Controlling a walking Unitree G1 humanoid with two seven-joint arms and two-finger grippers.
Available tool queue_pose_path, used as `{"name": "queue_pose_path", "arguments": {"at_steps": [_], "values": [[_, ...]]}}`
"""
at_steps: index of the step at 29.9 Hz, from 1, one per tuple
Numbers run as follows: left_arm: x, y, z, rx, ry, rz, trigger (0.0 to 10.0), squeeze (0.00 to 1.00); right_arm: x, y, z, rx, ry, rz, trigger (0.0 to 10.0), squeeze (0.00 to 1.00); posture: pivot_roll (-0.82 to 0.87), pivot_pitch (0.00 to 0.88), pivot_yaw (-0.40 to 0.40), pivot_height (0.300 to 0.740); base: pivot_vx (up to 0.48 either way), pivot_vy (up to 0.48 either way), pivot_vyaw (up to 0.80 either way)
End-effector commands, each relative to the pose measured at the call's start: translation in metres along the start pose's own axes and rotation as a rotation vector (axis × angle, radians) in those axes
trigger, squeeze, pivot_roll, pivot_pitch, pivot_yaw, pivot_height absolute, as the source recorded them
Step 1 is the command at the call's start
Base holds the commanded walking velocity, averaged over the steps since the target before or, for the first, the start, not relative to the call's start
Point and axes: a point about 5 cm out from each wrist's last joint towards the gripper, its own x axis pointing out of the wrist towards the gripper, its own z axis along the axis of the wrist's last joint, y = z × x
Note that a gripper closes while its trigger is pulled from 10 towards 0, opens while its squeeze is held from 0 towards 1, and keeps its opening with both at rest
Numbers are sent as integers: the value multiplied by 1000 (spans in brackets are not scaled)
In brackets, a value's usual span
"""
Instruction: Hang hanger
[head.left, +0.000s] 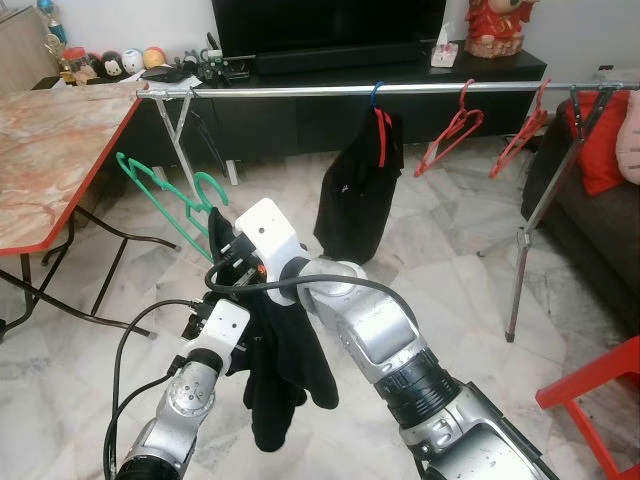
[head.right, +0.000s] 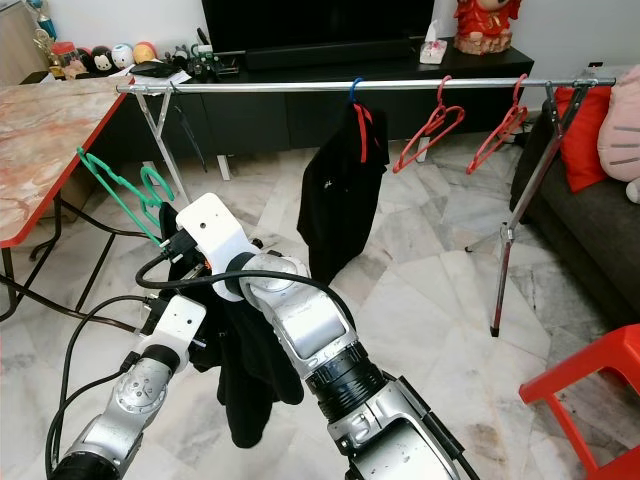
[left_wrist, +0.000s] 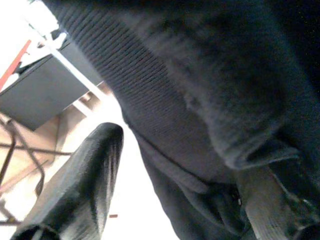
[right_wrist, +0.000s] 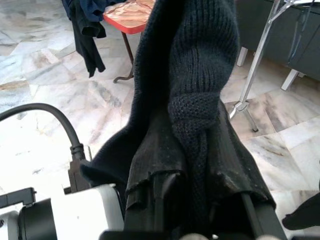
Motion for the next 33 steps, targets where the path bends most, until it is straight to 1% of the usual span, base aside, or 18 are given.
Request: {"name": "queue_pose_path", "arguments": {"at_steps": [1, 11, 14, 17, 27, 28, 29, 30, 31, 32, 33], "values": [[-1, -2, -1, 10, -4, -21, 0, 0, 4, 21, 20, 13, -88, 62, 0, 0, -137, 24, 60, 740, 0, 0, 0], [-2, -4, -2, 1, -3, -47, 0, 0, 4, 21, 21, 11, -91, 67, 0, 0, -137, 24, 60, 740, 0, 0, 0], [-2, -8, -4, -19, 2, -79, 0, 0, 2, 26, 24, 5, -105, 115, 0, 0, -140, 25, 59, 740, 0, 0, 0], [-3, -9, -5, -20, 8, -85, 0, 0, 1, 30, 24, -2, -109, 148, 0, 0, -140, 26, 58, 740, 0, 0, 0], [-3, -10, -6, -28, 11, -97, 0, 0, -1, 32, 25, -8, -111, 168, 0, 0, -140, 26, 58, 740, 0, 0, 0], [-3, -10, -6, -27, 13, -96, 0, 0, -1, 27, 24, -11, -108, 154, 0, 0, -140, 24, 58, 740, 0, 0, 0], [-3, -10, -6, -27, 13, -96, 0, 0, -1, 27, 24, -11, -108, 154, 0, 0, -140, 24, 58, 740, 0, 0, 0], [-4, -9, -8, -22, 21, -92, 0, 0, -2, 20, 23, -18, -103, 133, 0, 0, -140, 24, 58, 740, 0, 0, 0], [-5, -7, -10, -15, 33, -83, 0, 0, -4, 9, 21, -45, -85, 89, 0, 0, -139, 24, 59, 740, 0, 0, 0], [-6, -6, -11, -12, 39, -78, 0, 0, -5, 3, 19, -62, -74, 64, 0, 0, -139, 24, 59, 740, 0, 0, 0], [-6, -6, -11, -12, 39, -78, 0, 0, -5, 3, 19, -62, -74, 64, 0, 0, -139, 24, 59, 740, 0, 0, 0]]}}
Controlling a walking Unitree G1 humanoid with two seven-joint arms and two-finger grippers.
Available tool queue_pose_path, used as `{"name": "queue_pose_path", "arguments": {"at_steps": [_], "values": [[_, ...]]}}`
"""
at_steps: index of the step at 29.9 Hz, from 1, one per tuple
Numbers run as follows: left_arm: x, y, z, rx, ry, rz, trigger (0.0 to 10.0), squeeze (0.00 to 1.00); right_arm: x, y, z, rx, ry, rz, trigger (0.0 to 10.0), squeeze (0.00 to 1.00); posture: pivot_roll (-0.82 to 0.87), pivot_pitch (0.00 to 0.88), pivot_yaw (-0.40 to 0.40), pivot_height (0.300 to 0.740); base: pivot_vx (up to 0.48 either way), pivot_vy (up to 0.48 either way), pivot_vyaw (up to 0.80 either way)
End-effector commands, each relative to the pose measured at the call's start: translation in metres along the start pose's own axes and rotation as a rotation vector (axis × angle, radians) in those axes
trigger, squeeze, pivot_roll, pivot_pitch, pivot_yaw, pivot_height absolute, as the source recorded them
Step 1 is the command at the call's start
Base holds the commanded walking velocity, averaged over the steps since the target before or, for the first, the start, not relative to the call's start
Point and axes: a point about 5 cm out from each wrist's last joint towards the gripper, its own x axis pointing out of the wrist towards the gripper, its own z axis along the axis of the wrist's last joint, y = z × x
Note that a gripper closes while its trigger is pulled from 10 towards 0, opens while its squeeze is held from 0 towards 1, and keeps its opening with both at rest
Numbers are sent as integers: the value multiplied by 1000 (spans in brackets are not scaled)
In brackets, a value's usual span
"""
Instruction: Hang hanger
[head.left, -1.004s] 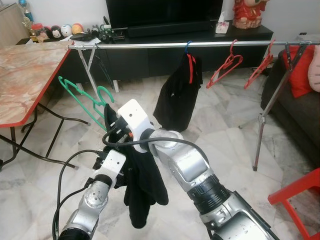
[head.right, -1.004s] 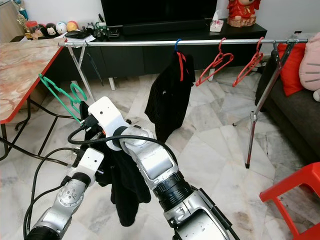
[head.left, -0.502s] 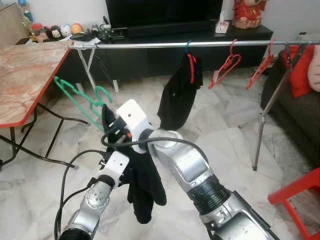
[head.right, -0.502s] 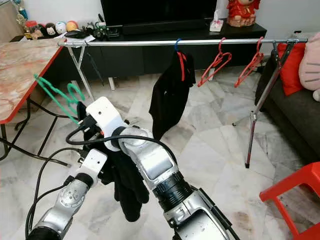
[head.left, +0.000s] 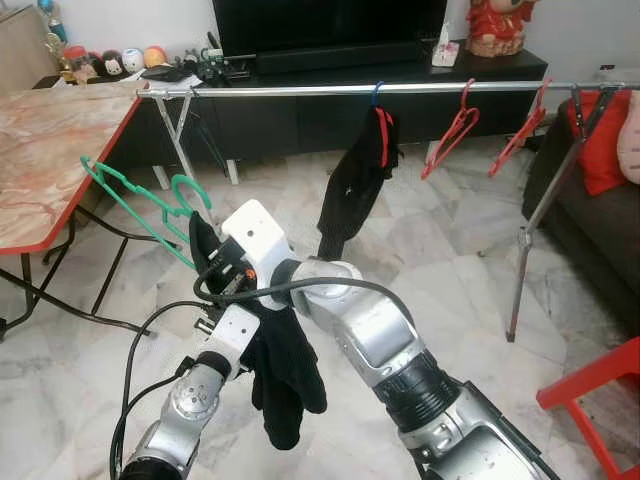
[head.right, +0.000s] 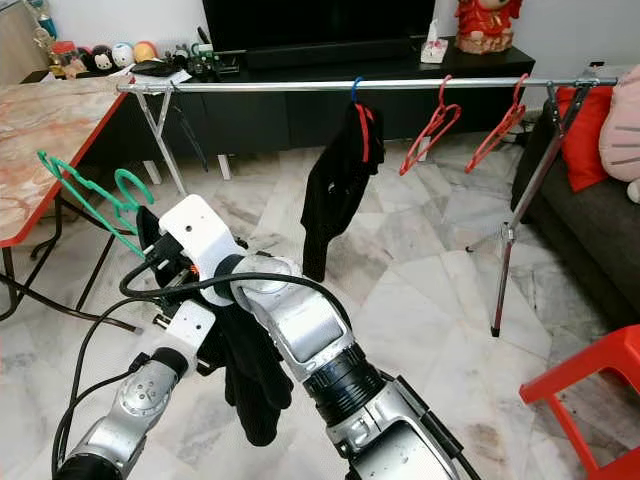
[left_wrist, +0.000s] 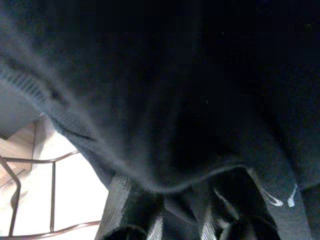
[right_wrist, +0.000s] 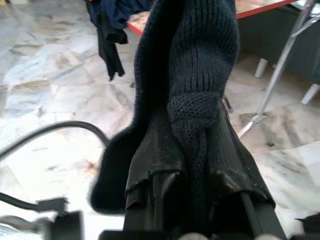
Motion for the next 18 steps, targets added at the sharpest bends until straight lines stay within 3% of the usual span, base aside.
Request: {"name": "queue_pose_path", "arguments": {"at_steps": [1, 4, 6, 9, 18], "values": [[-5, 3, -11, 4, 50, 13, 0, 0, -3, -10, 10, -46, -31, -38, 0, 0, -141, 25, 60, 740, 0, 0, 0], [-7, 5, -14, 8, 60, 26, 0, 0, -11, -29, 3, -56, -2, -93, 0, 0, -141, 27, 61, 740, 0, 0, 0], [-9, 6, -16, 9, 64, 32, 0, 0, -22, -50, -6, -70, 32, -163, 0, 0, -139, 28, 62, 740, 0, 0, 0], [-11, 6, -17, 9, 67, 31, 0, 0, -27, -61, -9, -73, 45, -198, 0, 0, -140, 29, 63, 740, 0, 0, 0], [-12, 6, -18, 10, 68, 30, 0, 0, -32, -70, -13, -87, 57, -222, 0, 0, -141, 29, 68, 740, 0, 0, 0]]}}
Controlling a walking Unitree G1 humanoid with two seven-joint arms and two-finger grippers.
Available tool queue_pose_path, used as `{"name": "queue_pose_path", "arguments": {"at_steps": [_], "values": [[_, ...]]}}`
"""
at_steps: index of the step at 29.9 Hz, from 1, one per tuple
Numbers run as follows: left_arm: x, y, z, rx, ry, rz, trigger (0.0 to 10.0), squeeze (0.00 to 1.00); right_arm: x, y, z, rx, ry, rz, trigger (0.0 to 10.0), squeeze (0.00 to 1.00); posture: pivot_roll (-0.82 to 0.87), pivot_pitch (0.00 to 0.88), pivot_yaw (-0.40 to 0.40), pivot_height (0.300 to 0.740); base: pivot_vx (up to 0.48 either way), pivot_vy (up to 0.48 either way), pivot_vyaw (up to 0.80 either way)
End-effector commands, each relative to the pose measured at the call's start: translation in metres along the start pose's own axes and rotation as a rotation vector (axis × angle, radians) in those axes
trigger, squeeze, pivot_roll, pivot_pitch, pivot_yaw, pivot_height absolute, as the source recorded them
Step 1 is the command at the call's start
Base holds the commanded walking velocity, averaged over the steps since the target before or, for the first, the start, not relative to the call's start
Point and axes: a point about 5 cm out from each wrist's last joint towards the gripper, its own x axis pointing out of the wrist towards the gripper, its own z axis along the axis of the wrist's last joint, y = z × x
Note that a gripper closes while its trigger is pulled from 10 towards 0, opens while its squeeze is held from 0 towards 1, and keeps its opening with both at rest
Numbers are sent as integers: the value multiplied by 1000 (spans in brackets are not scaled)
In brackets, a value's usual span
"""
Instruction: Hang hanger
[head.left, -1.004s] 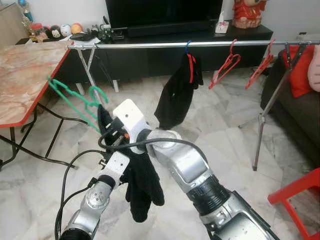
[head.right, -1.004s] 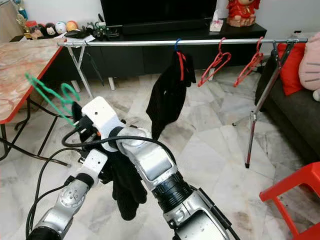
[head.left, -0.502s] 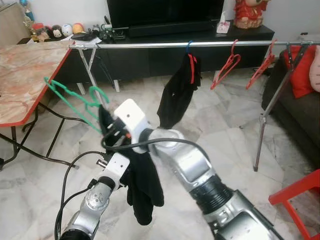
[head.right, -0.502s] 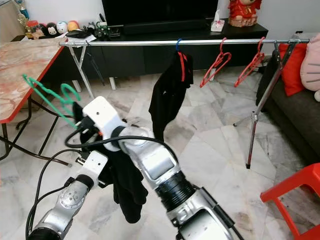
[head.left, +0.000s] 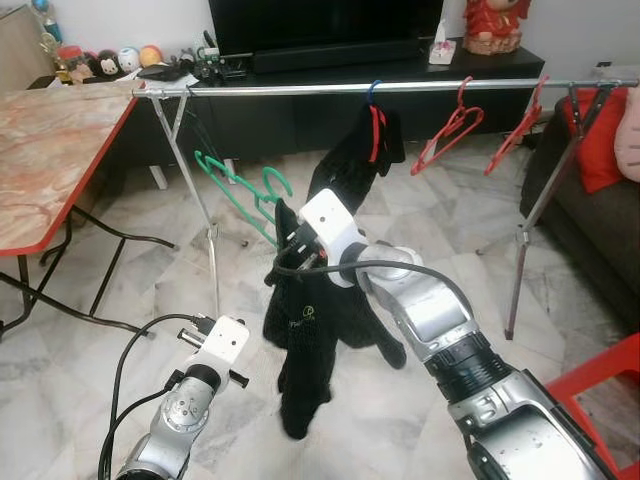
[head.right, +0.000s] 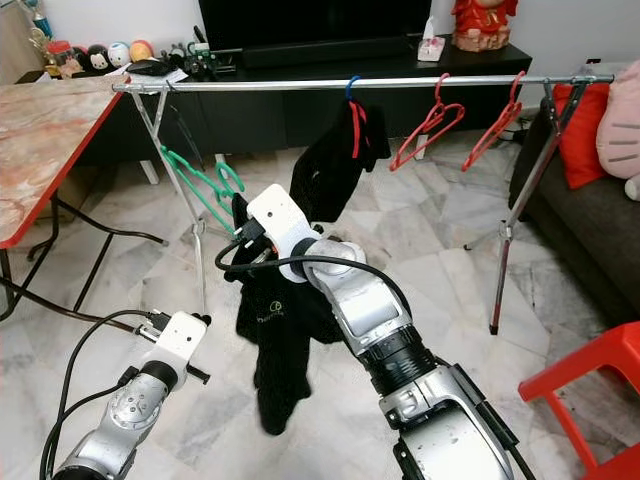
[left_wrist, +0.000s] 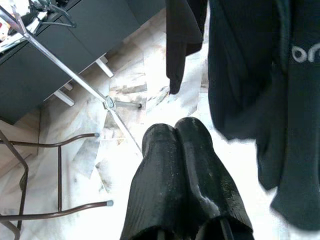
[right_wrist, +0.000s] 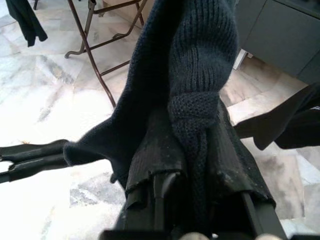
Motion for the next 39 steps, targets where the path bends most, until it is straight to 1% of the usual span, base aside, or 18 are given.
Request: {"name": "queue_pose_path", "arguments": {"at_steps": [1, 3, 4, 5, 9, 12, 13, 14, 17, 19, 20, 23, 25, 28, 31, 34, 36, 39], "values": [[-2, 2, -1, 1, 4, -1, 0, 0, -1, -3, 13, -24, -57, 6, 0, 0, -137, 25, 72, 740, 0, 0, 0], [-3, 0, 1, -17, -15, -43, 0, 0, -3, -5, 11, -20, -67, 20, 0, 0, -139, 24, 73, 740, 0, 0, 0], [-4, -3, 3, -33, -35, -81, 2118, 0, -4, -6, 11, -18, -74, 29, 0, 0, -139, 24, 73, 740, 0, 0, 0], [-6, -7, 4, -38, -49, -128, 10000, 0, -5, -6, 13, -22, -79, 41, 0, 0, -138, 23, 73, 740, 0, 0, 0], [-7, -10, 5, -19, -52, -176, 10000, 0, -5, -4, 15, -13, -93, 64, 0, 0, -138, 23, 73, 740, 0, 0, 0], [-7, -10, 3, -20, -46, -176, 10000, 0, -6, -2, 19, -6, -110, 83, 0, 0, -137, 22, 71, 740, 0, 0, 0], [-5, -6, 4, -7, -45, -132, 10000, 0, -6, 2, 23, -10, -127, 113, 0, 0, -137, 22, 71, 740, 0, 0, 0], [-5, -6, 4, -7, -45, -132, 10000, 0, -6, 2, 23, -10, -127, 113, 0, 0, -137, 22, 71, 740, 0, 0, 0], [0, 5, 8, 3, -52, -26, 10000, 0, -7, 4, 24, -20, -138, 141, 0, 0, -137, 22, 70, 740, 0, 0, 0], [3, 9, 12, -35, -68, 11, 10000, 0, -9, 3, 22, -27, -135, 150, 0, 0, -139, 22, 68, 740, 0, 0, 0], [3, 10, 16, -76, -91, 17, 10000, 1000, -10, -1, 17, -43, -123, 143, 0, 0, -138, 22, 68, 740, 0, 0, 0], [3, 10, 17, -98, -99, 17, 10000, 1000, -11, -7, 11, -73, -110, 134, 0, 0, -138, 22, 67, 740, 0, 0, 0], [2, 10, 17, -102, -98, 11, 10000, 1000, -14, -15, 3, -123, -93, 125, 0, 0, -138, 22, 67, 740, 0, 0, 0], [-1, 8, 15, -120, -100, -26, 10000, 1000, -21, -22, -5, -181, -86, 176, 0, 0, -137, 22, 67, 740, 0, 0, 0], [-2, 7, 15, -125, -100, -35, 10000, 1000, -23, -25, -7, -196, -86, 192, 0, 0, -137, 22, 67, 740, 0, 0, 0], [-6, 3, 11, -131, -83, -90, 10000, 1000, -29, -40, -21, -306, 7, 197, 0, 0, -135, 24, 67, 740, 0, 0, 0], [-7, 3, 11, -132, -82, -97, 10000, 1000, -29, -42, -22, -320, 16, 200, 0, 0, -135, 24, 67, 740, 0, 0, 0], [-10, 1, 6, -131, -61, -121, 10000, 1000, -34, -47, -37, -339, 80, 259, 0, 0, -144, 26, 65, 740, 0, 0, 0]]}}
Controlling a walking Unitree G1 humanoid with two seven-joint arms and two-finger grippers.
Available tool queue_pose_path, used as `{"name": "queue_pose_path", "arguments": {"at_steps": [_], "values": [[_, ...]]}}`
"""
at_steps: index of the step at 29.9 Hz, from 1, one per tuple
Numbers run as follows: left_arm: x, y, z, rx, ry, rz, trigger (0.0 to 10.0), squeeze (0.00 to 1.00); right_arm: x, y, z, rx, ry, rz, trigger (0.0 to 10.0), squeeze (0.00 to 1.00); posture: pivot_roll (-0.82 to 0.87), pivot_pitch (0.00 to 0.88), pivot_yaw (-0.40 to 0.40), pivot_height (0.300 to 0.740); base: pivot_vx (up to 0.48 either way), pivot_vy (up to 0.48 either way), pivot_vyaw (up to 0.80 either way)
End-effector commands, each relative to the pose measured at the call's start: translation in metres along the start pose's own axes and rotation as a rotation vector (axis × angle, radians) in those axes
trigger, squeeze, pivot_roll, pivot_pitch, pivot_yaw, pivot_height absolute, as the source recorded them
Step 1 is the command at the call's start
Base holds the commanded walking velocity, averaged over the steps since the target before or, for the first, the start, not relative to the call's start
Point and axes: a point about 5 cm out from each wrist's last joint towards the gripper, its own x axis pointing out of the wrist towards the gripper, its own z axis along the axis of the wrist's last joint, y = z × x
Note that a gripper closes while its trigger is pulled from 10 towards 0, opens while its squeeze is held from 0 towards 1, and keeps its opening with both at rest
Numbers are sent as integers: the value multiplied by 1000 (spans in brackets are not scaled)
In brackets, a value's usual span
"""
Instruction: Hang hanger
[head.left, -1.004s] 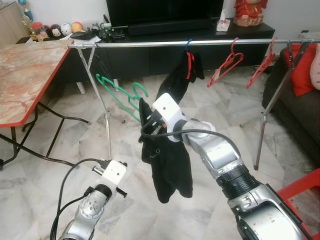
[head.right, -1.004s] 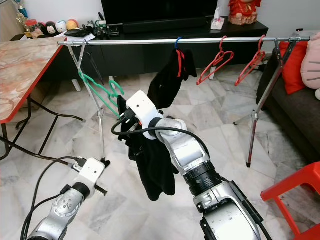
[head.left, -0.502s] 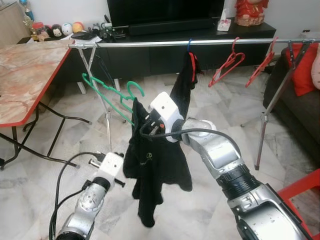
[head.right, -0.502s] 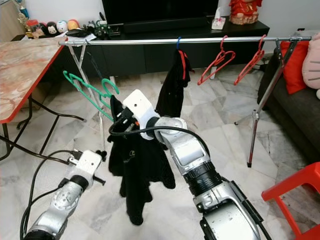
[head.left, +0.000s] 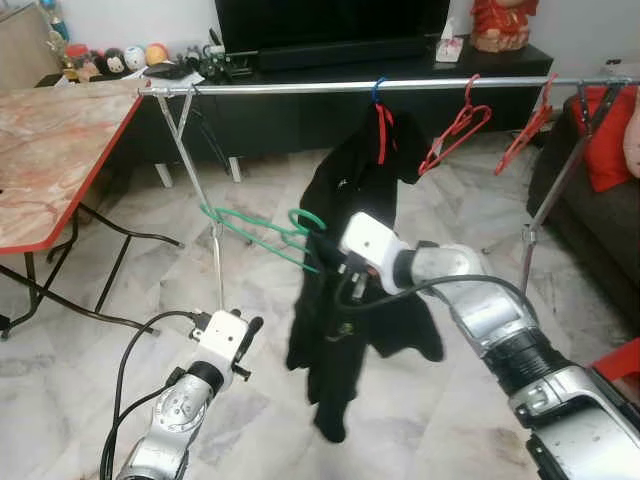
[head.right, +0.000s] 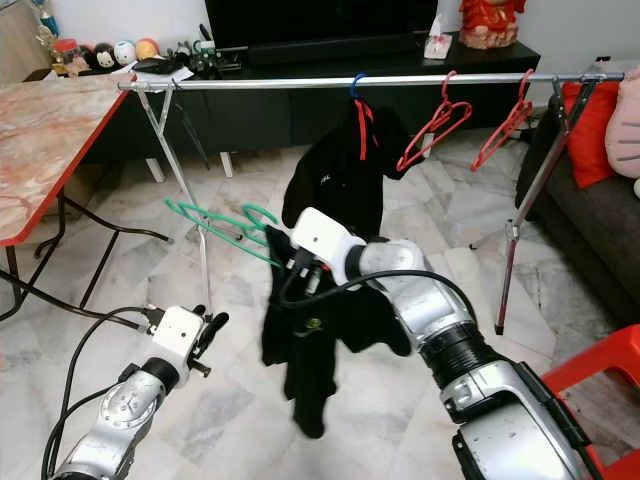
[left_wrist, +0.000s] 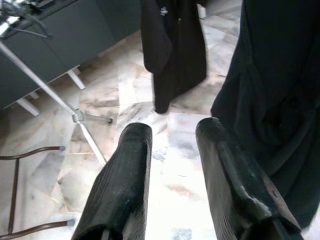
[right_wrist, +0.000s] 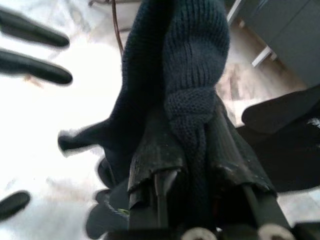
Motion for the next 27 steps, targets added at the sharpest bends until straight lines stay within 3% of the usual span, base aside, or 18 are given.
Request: {"name": "queue_pose_path", "arguments": {"at_steps": [1, 5, 9, 10, 11, 12, 16, 18, 20, 23, 24, 25, 26, 27], "values": [[-6, 0, -8, -5, 42, -16, 10000, 1000, -1, -1, -4, -91, 47, 62, 0, 0, -149, 26, 58, 740, 0, 0, 0], [-8, -3, -14, -5, 67, -21, 10000, 1000, -4, 14, -58, -213, 331, 158, 0, 0, -152, 25, 55, 740, 0, 0, 0], [-8, -7, -16, -3, 79, -31, 10000, 1000, -4, 44, -109, -190, 525, 226, 0, 0, -151, 22, 50, 740, 0, 0, 0], [-8, -8, -17, 0, 87, -30, 10000, 922, -7, 57, -128, -191, 609, 233, 0, 0, -149, 20, 48, 740, 0, 0, 0], [-8, -9, -17, 4, 93, -29, 10000, 922, -10, 66, -141, -196, 663, 237, 0, 0, -149, 20, 48, 740, 0, 0, 0], [-8, -9, -18, 6, 99, -25, 10000, 0, -13, 73, -152, -201, 715, 233, 0, 0, -150, 20, 44, 740, 0, 0, 0], [-9, -11, -21, 7, 116, -4, 10000, 0, -31, 100, -188, -213, 872, 252, 0, 0, -152, 20, 43, 740, 0, 0, 0], [-10, -14, -22, 1, 120, -6, 10000, 0, -50, 119, -211, -346, 987, 358, 0, 0, -151, 20, 42, 740, 0, 0, 0], [-11, -17, -23, 1, 122, -11, 10000, 0, -57, 128, -217, -394, 985, 444, 0, 0, -150, 20, 41, 740, 0, 0, 0], [-12, -17, -24, -1, 125, -12, 10000, 0, -56, 129, -216, -343, 939, 428, 0, 0, -157, 22, 41, 740, 0, 0, 0], [-12, -18, -25, -1, 128, -14, 10000, 0, -48, 124, -209, -109, 843, 304, 0, 0, -164, 22, 39, 740, 0, 0, 0], [-12, -18, -25, -1, 128, -14, 10000, 0, -48, 124, -209, -109, 843, 304, 0, 0, -164, 22, 39, 740, 0, 0, 0], [-12, -19, -25, 2, 130, -14, 10000, 0, -44, 118, -204, -17, 793, 221, 0, 0, -164, 22, 39, 740, 0, 0, 0], [-12, -19, -25, 2, 130, -14, 10000, 0, -44, 118, -204, -17, 793, 221, 0, 0, -164, 22, 39, 740, 0, 0, 0]]}}
